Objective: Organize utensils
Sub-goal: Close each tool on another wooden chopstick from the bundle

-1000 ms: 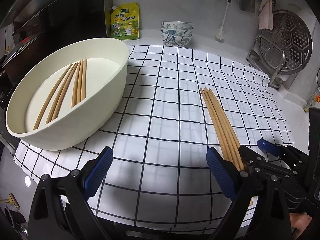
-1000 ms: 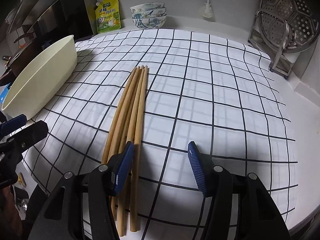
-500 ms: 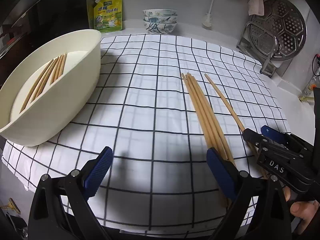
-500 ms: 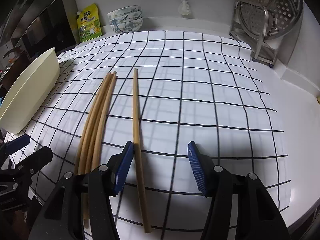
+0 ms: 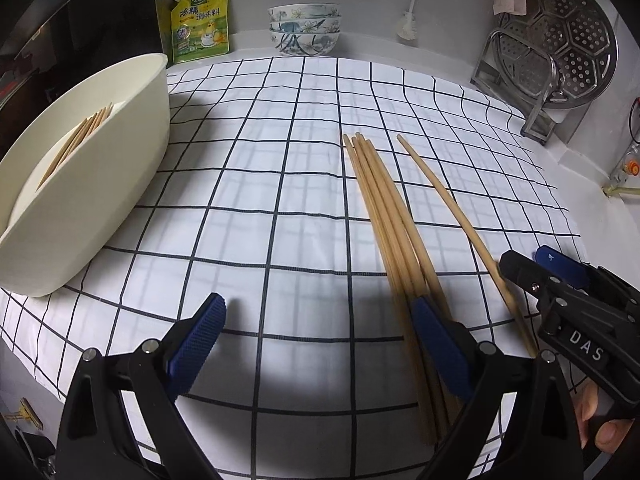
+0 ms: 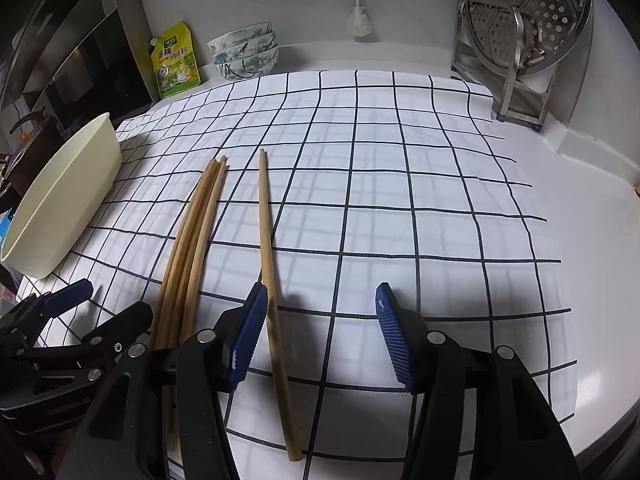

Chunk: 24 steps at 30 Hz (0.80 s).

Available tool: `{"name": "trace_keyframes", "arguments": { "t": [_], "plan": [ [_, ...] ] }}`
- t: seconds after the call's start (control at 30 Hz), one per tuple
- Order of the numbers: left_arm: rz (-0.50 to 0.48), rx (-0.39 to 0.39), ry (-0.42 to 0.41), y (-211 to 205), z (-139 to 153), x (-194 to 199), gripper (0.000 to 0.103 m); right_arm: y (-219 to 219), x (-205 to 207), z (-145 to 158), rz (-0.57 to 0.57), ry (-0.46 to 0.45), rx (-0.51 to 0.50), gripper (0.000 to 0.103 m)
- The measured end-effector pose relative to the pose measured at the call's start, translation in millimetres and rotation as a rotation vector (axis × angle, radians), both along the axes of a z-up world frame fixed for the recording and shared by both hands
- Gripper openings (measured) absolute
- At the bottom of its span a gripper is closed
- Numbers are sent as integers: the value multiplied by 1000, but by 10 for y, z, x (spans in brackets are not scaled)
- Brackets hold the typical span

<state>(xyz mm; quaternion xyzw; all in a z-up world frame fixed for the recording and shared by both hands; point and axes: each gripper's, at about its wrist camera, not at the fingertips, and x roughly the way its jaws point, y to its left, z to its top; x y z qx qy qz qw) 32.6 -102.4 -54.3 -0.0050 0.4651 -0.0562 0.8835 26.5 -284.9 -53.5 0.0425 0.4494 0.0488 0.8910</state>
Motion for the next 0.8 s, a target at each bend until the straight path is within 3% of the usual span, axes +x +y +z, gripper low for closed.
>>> {"name": "trace_keyframes", "arguments": {
  "t": [0.8],
  "plan": [
    [64, 87, 18, 97, -68, 78, 93, 97, 1, -24, 43, 8, -29, 54]
  ]
}}
